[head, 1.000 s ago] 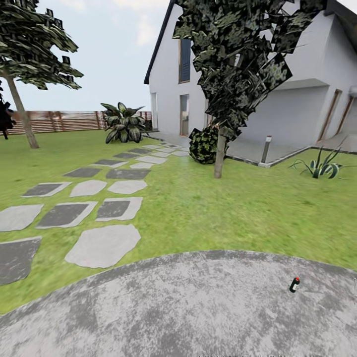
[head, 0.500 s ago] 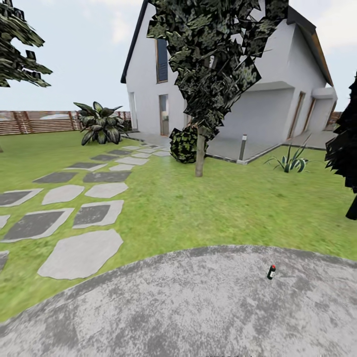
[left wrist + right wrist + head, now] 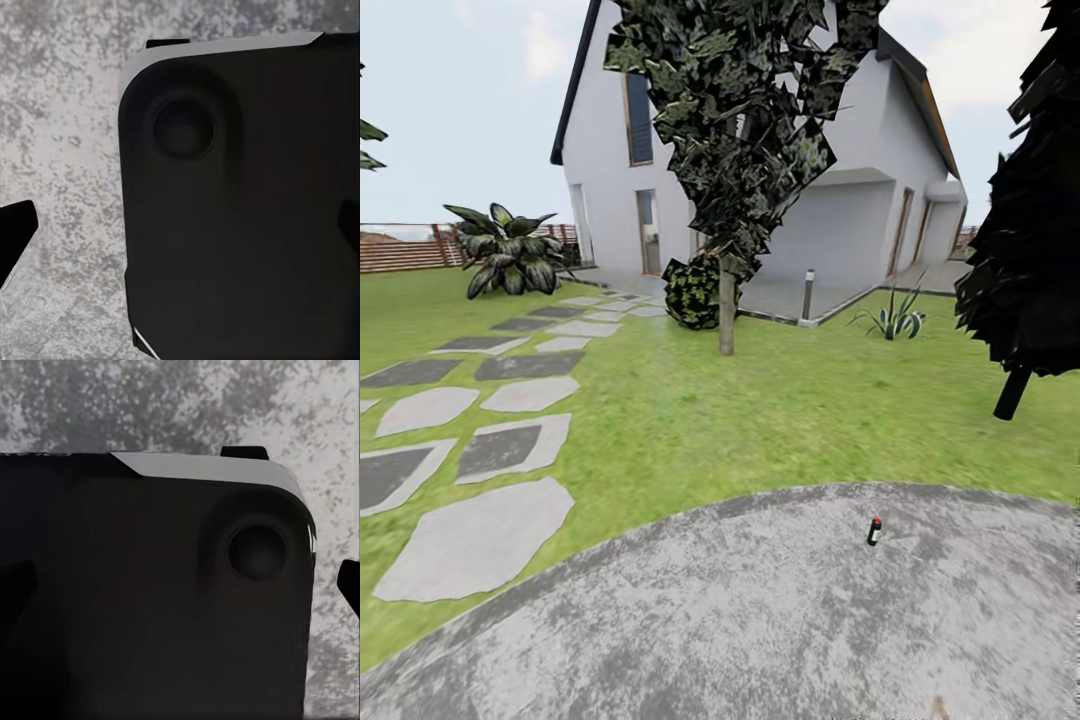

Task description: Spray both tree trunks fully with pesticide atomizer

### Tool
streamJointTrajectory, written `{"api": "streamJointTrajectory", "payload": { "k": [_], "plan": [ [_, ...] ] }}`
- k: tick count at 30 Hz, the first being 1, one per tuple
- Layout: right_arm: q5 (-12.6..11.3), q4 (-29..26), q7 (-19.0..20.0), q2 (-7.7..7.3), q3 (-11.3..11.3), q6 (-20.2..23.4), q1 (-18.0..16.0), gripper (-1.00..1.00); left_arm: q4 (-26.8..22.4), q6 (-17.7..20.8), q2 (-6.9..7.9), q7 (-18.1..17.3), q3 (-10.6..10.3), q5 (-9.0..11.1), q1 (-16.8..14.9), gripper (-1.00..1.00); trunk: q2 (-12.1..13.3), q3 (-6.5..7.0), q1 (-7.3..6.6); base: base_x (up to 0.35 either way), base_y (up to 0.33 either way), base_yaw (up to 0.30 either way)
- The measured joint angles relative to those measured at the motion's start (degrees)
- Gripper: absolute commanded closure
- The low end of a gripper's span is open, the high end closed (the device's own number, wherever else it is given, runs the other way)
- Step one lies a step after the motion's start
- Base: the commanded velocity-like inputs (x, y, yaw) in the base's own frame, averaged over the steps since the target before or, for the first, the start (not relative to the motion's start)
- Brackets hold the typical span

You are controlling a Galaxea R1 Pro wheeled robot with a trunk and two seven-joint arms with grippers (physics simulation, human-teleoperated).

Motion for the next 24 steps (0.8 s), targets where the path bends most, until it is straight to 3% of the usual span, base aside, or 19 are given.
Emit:
{"api": "streamJointTrajectory", "payload": {
  "k": [24],
  "plan": [
    [0.0, 0.0, 0.0, 0.00, 0.0, 0.0, 0.0, -1.00, -0.1, 0.0, 0.03, 0.0, 0.1, 0.1, 0.0, -1.00, 0.0, 0.00, 0.00, 0.130, 0.298, -0.267]
  ]
}}
